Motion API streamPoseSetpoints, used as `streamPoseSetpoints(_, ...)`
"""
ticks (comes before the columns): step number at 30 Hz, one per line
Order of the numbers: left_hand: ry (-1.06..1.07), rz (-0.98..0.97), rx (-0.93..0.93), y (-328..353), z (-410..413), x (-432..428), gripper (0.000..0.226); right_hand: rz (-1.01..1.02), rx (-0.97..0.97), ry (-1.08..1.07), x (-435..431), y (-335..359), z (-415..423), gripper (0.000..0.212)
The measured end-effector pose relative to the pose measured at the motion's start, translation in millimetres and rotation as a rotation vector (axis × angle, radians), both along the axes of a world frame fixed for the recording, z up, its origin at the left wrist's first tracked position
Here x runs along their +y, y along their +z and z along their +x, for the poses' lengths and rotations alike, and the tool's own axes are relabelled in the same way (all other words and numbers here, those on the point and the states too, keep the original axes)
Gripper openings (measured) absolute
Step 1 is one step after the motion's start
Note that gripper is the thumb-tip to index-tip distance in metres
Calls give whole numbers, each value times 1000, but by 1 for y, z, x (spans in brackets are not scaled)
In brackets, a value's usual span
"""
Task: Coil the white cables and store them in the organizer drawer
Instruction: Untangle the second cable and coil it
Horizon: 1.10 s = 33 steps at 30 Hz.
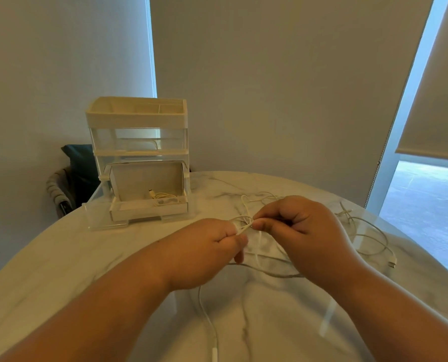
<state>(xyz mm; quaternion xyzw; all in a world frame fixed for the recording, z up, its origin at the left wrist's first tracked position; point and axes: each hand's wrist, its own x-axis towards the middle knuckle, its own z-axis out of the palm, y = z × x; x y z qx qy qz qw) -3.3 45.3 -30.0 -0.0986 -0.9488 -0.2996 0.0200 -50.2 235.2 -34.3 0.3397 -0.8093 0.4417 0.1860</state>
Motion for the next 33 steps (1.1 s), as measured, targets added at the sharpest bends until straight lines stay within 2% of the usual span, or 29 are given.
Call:
streamPoseSetpoints(4, -12, 224, -48, 5, 3, -6, 33, 1, 24, 0, 3, -1, -3, 8)
streamPoseSetpoints(9, -19, 31, -140, 9, 6, -4, 49, 31, 69, 34, 0, -3, -2, 12)
streamPoseSetpoints(13, -60, 31, -250, 15, 10, -2, 56, -14, 130, 36, 0, -3, -3, 5)
streamPoseSetpoints(18, -74, 19, -308, 16, 12, -4, 52, 27, 195, 41, -2, -6, -4, 12)
streamPoseSetpoints(23, -215, 276, -386, 18, 13, -9, 44, -42, 113, 61, 0, -9, -11, 11)
streamPoseSetpoints(27, -338, 598, -357, 10, 11, -9, 36, -68, 16, 55, 1, -12, -17, 18)
streamPoseSetpoints(33, -770, 1132, -498, 3, 11, -3, 29, -217, -145, 80, -2, -15, -18, 12)
